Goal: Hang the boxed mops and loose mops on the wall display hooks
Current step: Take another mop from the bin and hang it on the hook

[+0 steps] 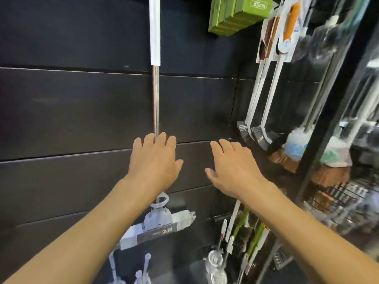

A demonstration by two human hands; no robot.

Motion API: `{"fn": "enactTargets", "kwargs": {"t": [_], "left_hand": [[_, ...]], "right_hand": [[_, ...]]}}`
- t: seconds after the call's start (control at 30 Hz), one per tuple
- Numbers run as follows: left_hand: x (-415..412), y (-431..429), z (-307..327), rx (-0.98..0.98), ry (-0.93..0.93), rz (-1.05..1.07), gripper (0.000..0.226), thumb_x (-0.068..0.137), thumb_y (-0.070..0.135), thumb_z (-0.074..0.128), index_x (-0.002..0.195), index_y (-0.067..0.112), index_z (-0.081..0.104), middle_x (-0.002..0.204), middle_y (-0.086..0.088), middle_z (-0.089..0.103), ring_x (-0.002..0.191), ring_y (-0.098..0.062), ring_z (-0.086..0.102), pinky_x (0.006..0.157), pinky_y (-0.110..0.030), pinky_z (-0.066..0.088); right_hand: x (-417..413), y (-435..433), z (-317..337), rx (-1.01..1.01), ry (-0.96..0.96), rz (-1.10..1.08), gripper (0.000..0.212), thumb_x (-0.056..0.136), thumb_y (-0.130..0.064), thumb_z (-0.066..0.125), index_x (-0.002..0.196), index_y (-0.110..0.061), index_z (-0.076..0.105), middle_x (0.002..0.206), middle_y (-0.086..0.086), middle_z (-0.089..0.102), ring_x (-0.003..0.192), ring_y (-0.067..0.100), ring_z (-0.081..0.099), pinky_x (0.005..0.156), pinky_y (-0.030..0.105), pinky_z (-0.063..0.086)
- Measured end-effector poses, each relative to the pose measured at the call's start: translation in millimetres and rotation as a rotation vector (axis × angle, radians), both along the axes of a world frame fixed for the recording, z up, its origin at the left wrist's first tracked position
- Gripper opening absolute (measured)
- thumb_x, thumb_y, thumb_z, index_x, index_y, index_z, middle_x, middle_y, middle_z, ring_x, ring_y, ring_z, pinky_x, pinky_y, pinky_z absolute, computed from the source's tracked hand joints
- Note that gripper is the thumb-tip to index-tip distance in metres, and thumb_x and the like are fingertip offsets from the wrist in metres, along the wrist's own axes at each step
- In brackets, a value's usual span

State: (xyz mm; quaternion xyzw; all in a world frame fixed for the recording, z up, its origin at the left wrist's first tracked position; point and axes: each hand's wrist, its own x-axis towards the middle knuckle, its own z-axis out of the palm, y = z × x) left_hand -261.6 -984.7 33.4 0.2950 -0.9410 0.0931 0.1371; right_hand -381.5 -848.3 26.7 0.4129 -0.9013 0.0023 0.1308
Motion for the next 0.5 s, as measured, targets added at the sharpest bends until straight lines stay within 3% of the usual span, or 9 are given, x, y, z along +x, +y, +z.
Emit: {"fn": "enactTargets", "kwargs": {"t": [0.3, 0.5], "left_hand": [[-12, 132, -33, 0.03, -0.072, -0.153, 0.069, 0.103, 0.06, 0.041, 0.16, 0.024, 0.025, 0.169, -0.002, 0.028, 0.156, -0.031, 0.026, 0.127, -0.052, 0.025], [-18, 245, -48, 0.03, -0.089, -0.336, 0.066, 0.103, 0.057, 0.042, 0.158, 0.023, 0.03, 0.166, -0.002, 0.033, 0.153, -0.031, 0.029, 0.124, -0.05, 0.028]], "right_hand": [[15, 154, -38, 0.006, -0.004, -0.141, 0.077, 0.102, -0.053, 0.05, 0.161, -0.014, 0.02, 0.164, 0.012, 0.031, 0.148, 0.037, 0.034, 0.119, 0.052, 0.035], [32, 276, -51, -0.005, -0.044, -0.256, 0.075, 0.102, -0.052, 0.05, 0.16, -0.015, 0.022, 0.163, 0.01, 0.032, 0.148, 0.035, 0.034, 0.119, 0.052, 0.033]]}}
